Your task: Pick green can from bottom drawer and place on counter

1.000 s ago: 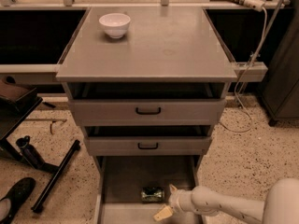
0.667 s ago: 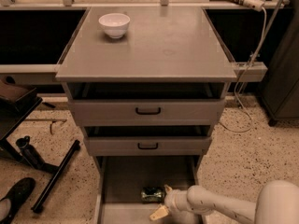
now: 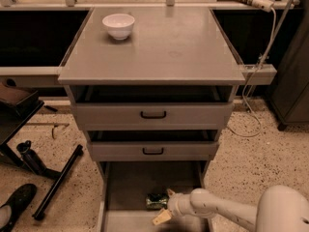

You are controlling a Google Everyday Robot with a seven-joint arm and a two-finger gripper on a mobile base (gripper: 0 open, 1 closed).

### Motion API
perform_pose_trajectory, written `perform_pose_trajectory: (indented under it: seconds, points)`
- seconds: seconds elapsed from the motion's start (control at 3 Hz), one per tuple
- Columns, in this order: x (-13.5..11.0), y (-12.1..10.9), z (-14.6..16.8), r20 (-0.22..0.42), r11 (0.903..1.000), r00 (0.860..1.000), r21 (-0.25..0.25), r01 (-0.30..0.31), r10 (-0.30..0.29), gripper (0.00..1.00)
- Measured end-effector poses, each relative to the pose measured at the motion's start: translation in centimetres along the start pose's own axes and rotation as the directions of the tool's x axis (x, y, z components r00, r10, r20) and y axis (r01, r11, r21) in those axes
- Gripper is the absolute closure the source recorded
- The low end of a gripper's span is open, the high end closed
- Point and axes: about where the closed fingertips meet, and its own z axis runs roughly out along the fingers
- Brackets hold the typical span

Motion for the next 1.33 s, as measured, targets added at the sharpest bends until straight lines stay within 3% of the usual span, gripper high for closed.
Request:
perform_pose_trajectory:
  seconds: [0.67, 1.33]
  points:
    - [-1.1, -1.1, 4.6, -0.007, 0.9966, 0.999, -0.075, 0.035, -0.035, 0.00]
    - [-0.5, -1.5, 6.9, -0.037, 0.9940, 0.998, -0.094, 0.056, -0.059, 0.00]
